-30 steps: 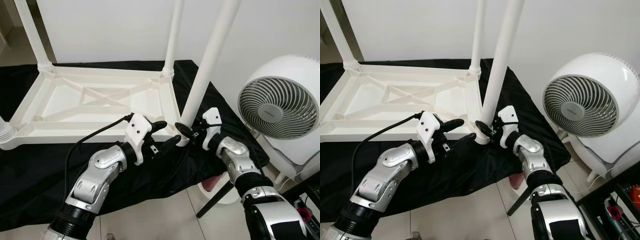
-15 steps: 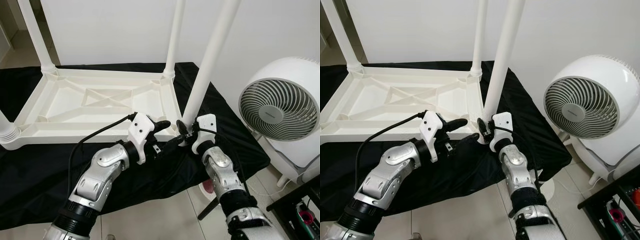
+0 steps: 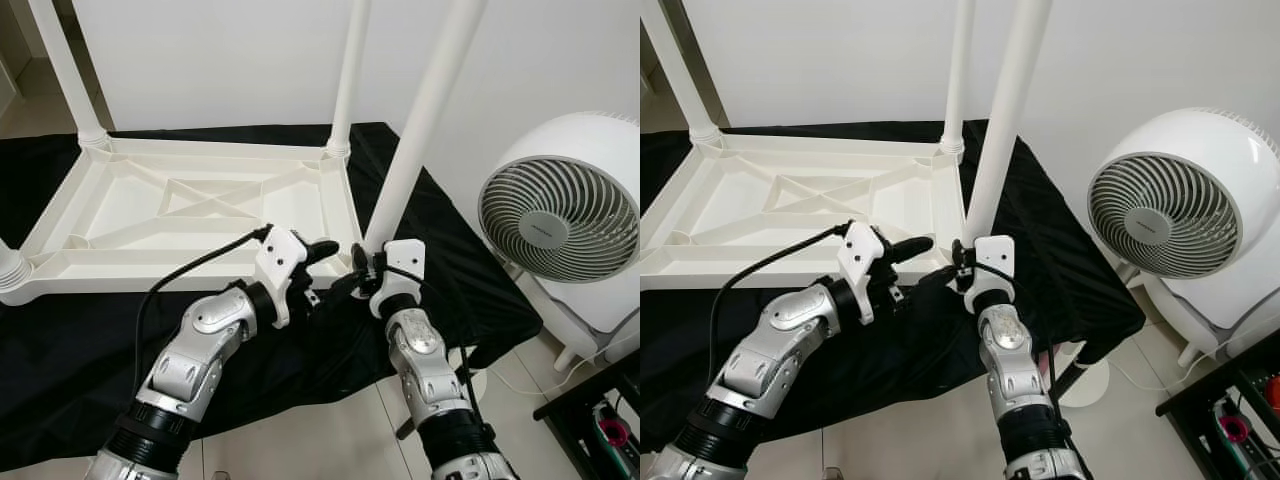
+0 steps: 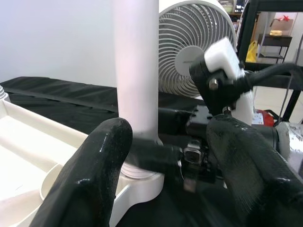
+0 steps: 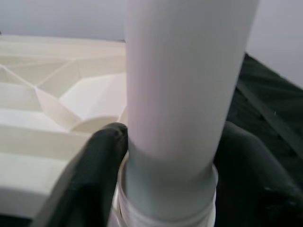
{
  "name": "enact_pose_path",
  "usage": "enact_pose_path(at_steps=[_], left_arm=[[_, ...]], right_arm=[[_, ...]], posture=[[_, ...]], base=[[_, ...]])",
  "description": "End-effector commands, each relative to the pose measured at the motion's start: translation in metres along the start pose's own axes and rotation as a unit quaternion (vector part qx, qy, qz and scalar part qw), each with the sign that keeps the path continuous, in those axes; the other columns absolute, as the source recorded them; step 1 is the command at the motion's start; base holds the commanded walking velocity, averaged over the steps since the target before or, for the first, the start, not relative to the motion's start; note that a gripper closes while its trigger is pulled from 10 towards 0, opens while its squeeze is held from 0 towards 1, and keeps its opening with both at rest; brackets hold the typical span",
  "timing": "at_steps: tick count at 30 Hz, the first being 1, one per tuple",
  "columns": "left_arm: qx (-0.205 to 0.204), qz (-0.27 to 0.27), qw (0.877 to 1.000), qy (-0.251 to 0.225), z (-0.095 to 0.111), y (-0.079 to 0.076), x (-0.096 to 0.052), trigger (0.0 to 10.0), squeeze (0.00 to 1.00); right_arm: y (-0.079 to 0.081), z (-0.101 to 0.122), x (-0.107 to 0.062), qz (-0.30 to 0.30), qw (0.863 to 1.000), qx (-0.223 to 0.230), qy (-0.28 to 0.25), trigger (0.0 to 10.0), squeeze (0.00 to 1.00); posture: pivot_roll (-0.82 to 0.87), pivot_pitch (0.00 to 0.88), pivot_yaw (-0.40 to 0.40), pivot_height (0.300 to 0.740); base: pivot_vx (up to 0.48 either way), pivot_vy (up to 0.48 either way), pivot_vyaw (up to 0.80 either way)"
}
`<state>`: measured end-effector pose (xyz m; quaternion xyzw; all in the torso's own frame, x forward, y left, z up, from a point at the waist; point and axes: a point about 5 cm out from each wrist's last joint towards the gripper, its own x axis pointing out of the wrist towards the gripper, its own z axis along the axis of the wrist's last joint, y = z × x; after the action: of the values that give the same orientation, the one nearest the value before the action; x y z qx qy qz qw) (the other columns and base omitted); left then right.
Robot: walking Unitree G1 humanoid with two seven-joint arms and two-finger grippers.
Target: Building children table
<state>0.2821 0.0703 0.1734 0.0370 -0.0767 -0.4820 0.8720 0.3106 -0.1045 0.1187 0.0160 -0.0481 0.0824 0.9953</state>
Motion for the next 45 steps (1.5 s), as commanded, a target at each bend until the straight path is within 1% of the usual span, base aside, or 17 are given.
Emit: enact_pose_path(at_steps=[1,5,7,10,11,13,14,16,17,19,20,22,23,29,36,37,45], left_arm=[[-0.002,-0.015,1.0,0.007,-0.004,-0.003,-0.002,10.0,0.0],[-0.003,-0.014,1.0,0.009,-0.004,-0.004,-0.003,10.0,0.0],[-0.005,-0.013,1.0,0.01,-0.005,-0.004,-0.004,10.0,0.0],[-0.005,-0.013,1.0,0.01,-0.005,-0.005,-0.005,10.0,0.0],[-0.006,-0.012,1.0,0.01,-0.005,-0.005,-0.004,10.0,0.0],[-0.007,-0.012,1.0,0.01,-0.005,-0.004,-0.004,10.0,0.0],[-0.007,-0.012,1.0,0.01,-0.005,-0.004,-0.004,10.0,0.0],[-0.006,-0.014,1.0,0.011,-0.005,-0.004,-0.004,10.0,0.0],[-0.006,-0.014,1.0,0.011,-0.005,-0.004,-0.004,10.0,0.0],[-0.005,-0.015,1.0,0.011,-0.004,-0.003,-0.003,10.0,0.0],[-0.005,-0.015,1.0,0.011,-0.004,-0.003,-0.003,10.0,0.0],[-0.004,-0.016,1.0,0.011,-0.003,-0.002,-0.003,10.0,0.0],[-0.003,-0.015,1.0,0.01,-0.003,-0.001,-0.002,10.0,0.0],[0.003,-0.015,1.0,0.008,0.0,0.003,-0.001,10.0,0.0],[0.004,-0.016,1.0,0.008,0.001,0.003,0.0,10.0,0.0],[0.004,-0.017,1.0,0.006,0.001,0.001,0.001,10.0,0.0],[0.002,-0.016,1.0,0.004,0.002,-0.001,0.0,10.0,0.0]], right_arm=[[-0.004,0.003,-0.002,0.0,1.0,0.002,-0.004,10.0,1.0],[-0.012,0.009,-0.004,0.004,1.0,0.004,-0.017,10.0,1.0],[-0.023,0.017,-0.007,0.043,0.999,-0.004,-0.026,10.0,1.0],[-0.029,0.021,-0.009,0.076,0.997,-0.009,-0.025,10.0,1.0],[-0.033,0.023,-0.009,0.102,0.994,-0.009,-0.027,10.0,0.0],[-0.04,0.029,-0.008,0.134,0.99,-0.015,-0.033,10.0,0.0],[-0.04,0.029,-0.008,0.134,0.99,-0.015,-0.033,10.0,0.0],[-0.048,0.036,-0.004,0.19,0.981,-0.027,-0.036,10.0,0.0],[-0.048,0.036,-0.004,0.19,0.981,-0.027,-0.036,10.0,0.0],[-0.051,0.04,-0.001,0.236,0.971,-0.031,-0.034,10.0,0.0],[-0.051,0.04,-0.001,0.236,0.971,-0.031,-0.034,10.0,0.0],[-0.055,0.039,0.003,0.266,0.963,-0.044,-0.026,10.0,0.0],[-0.057,0.039,0.007,0.277,0.96,-0.037,-0.021,10.0,0.0],[-0.059,0.031,0.022,0.31,0.95,-0.03,0.005,10.0,0.0],[-0.057,0.028,0.031,0.321,0.947,-0.013,0.014,10.0,0.0],[-0.055,0.027,0.032,0.327,0.945,-0.012,0.013,0.0,0.0],[-0.056,0.023,0.03,0.345,0.939,-0.002,0.007,0.0,0.0]], posture=[[0.06,0.012,-0.036,0.74],[0.06,0.017,-0.039,0.74],[0.05,0.025,-0.04,0.74],[0.06,0.025,-0.043,0.74],[0.05,0.029,-0.041,0.74],[0.05,0.031,-0.037,0.74],[0.05,0.031,-0.037,0.74],[0.05,0.033,-0.025,0.74],[0.05,0.033,-0.025,0.74],[0.05,0.032,-0.019,0.74],[0.05,0.032,-0.019,0.74],[0.05,0.03,-0.016,0.74],[0.05,0.03,-0.013,0.74],[0.06,0.024,-0.009,0.74],[0.06,0.02,-0.01,0.74],[0.07,0.02,-0.012,0.74],[0.07,0.023,-0.018,0.74]], base=[[0.0,0.0,0.0],[0.0,0.0,0.0],[0.0,0.0,0.0],[0.0,0.0,0.0],[0.0,0.0,0.0],[0.0,0.0,0.0],[0.0,0.0,0.0],[0.0,0.0,0.0],[0.0,0.0,0.0],[0.0,0.0,0.0],[0.0,0.0,0.0],[0.0,0.0,0.0],[0.0,0.0,0.0],[0.0,0.0,0.0],[0.0,0.0,0.0],[0.0,0.0,0.0],[0.0,0.0,0.0]])
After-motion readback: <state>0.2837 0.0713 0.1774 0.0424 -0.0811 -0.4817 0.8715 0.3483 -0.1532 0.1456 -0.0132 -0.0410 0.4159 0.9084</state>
